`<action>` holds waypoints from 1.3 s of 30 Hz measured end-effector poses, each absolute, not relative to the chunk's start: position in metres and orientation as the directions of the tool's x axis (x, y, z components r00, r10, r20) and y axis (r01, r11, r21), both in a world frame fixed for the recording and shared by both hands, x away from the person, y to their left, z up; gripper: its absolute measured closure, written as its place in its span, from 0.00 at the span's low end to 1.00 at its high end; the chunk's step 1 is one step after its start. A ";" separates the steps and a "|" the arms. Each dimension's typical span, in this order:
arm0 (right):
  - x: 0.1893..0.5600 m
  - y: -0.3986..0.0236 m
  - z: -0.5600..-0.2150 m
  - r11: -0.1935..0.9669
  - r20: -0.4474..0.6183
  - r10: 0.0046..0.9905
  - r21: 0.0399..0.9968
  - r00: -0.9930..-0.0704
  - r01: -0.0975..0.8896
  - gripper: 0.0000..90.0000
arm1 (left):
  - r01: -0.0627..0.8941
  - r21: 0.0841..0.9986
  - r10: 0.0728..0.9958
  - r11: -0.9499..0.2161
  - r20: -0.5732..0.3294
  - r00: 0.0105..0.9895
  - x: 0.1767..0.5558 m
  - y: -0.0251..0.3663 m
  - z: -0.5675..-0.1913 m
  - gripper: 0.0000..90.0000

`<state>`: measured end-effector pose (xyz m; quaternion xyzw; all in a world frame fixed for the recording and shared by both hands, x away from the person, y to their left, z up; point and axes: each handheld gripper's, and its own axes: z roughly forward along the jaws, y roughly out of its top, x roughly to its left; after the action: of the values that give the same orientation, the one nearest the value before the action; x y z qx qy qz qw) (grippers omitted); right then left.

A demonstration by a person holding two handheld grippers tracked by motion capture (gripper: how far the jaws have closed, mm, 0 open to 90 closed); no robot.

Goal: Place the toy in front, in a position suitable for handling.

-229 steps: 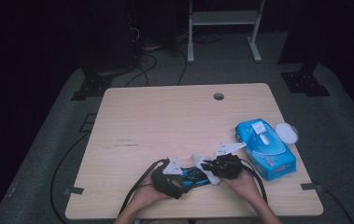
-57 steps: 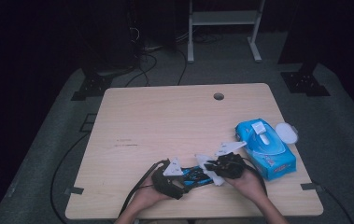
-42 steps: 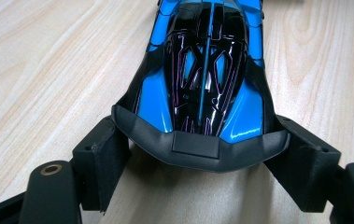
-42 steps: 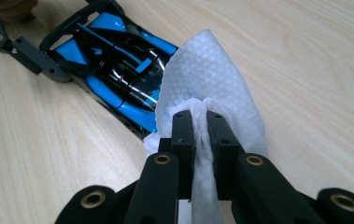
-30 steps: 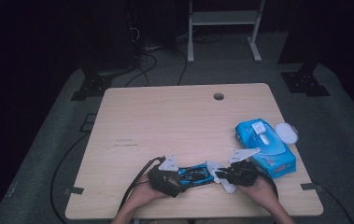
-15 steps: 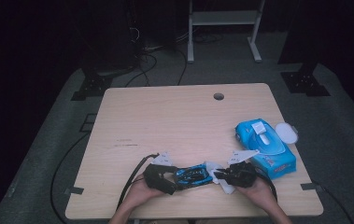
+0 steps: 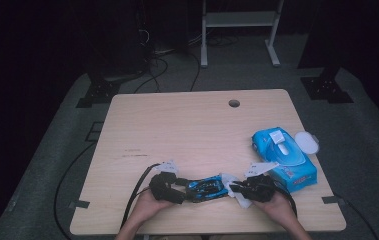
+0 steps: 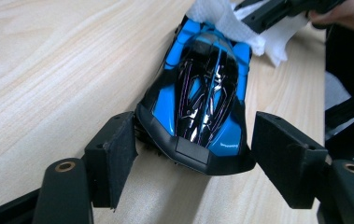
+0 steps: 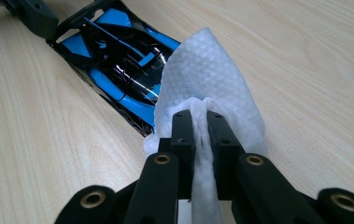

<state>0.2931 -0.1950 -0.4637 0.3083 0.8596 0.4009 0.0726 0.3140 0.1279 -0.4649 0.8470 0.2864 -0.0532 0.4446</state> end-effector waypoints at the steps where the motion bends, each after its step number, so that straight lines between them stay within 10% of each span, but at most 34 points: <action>1: 0.293 -0.195 -0.464 0.488 0.123 0.589 0.734 -0.799 0.472 0.92 | 0.538 0.721 0.443 -0.436 -0.348 0.826 0.314 0.128 -0.465 0.35; 14: 0.292 -0.195 -0.464 0.490 0.117 0.592 0.733 -0.798 0.472 0.91 | 0.599 0.680 0.485 -0.423 -0.388 0.784 0.314 0.121 -0.470 0.38; 24: 0.291 -0.194 -0.463 0.495 0.104 0.597 0.733 -0.796 0.467 0.91 | 0.478 0.741 0.506 -0.471 -0.217 0.835 0.306 0.115 -0.466 0.49; 33: 0.287 -0.196 -0.465 0.502 0.112 0.589 0.726 -0.800 0.471 0.91 | 0.614 0.669 0.544 -0.419 -0.357 0.760 0.309 0.121 -0.466 0.40; 39: 0.284 -0.197 -0.467 0.511 0.116 0.587 0.715 -0.801 0.477 0.90 | 0.649 0.640 0.555 -0.410 -0.389 0.735 0.309 0.121 -0.464 0.52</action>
<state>0.2836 -0.1974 -0.4675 0.3071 0.8662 0.3879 0.0706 0.3087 0.1209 -0.4640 0.8378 0.3594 -0.0577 0.4070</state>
